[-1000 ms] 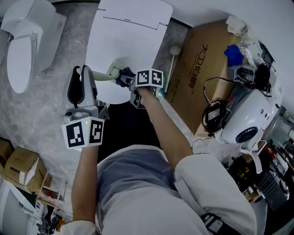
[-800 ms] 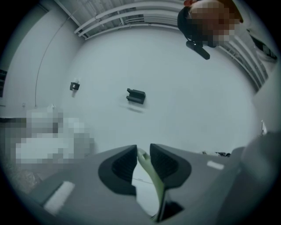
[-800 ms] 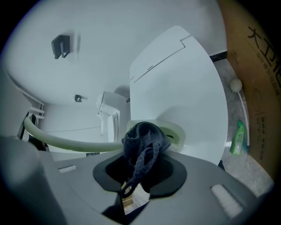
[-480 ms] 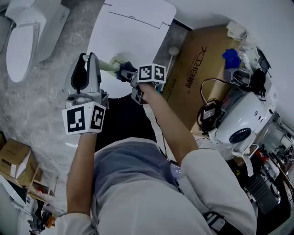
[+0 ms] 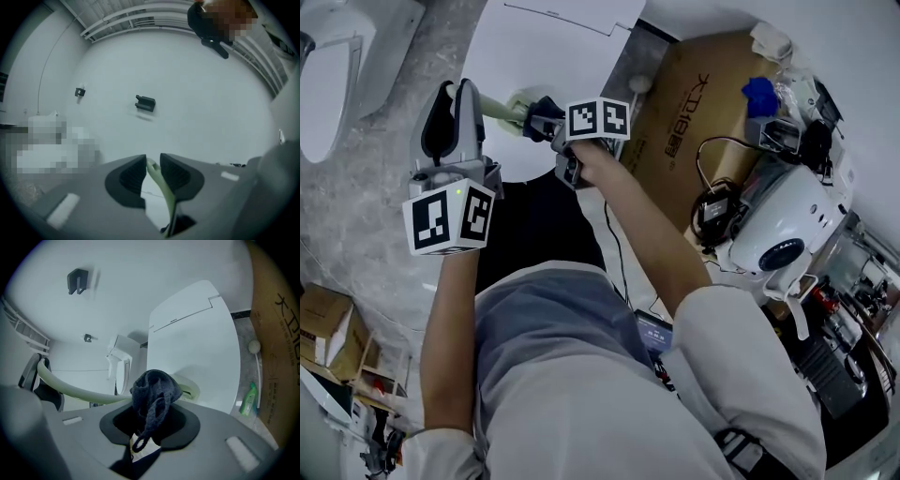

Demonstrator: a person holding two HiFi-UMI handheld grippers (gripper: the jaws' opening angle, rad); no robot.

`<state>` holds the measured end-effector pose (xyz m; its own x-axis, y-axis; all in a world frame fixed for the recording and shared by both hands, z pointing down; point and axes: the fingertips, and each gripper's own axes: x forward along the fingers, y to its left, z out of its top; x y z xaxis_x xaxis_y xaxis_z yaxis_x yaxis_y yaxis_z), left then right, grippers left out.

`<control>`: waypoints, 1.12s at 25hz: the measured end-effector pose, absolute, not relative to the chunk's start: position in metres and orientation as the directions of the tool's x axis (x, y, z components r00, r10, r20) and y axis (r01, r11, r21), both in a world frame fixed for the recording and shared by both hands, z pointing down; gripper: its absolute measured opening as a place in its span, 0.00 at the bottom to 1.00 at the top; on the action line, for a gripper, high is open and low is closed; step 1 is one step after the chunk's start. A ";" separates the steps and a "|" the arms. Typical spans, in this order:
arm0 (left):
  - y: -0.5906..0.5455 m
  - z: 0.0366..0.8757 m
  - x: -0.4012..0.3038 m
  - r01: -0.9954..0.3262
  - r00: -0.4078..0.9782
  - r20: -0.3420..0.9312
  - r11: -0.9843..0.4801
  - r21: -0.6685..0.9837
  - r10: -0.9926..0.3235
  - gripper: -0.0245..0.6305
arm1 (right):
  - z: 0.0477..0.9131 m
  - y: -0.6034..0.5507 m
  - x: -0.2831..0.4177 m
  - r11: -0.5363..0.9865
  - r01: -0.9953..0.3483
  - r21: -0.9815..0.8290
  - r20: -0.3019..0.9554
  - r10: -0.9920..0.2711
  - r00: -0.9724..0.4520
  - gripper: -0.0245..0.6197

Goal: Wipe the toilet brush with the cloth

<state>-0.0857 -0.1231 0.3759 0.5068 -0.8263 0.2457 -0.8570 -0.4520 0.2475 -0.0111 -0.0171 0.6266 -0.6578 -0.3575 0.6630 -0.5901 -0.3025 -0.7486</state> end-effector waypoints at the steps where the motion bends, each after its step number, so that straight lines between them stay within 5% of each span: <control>1: -0.123 0.376 -0.085 -0.856 0.509 0.242 -0.454 0.249 -0.826 0.04 | 0.625 -0.017 -0.010 -0.305 -0.590 -0.747 0.664 -0.359 -0.655 0.19; 28: -0.120 0.375 -0.083 -0.843 0.530 0.233 -0.477 0.249 -0.816 0.04 | 0.574 -0.019 -0.009 -0.313 -0.588 -0.746 0.665 -0.401 -0.630 0.19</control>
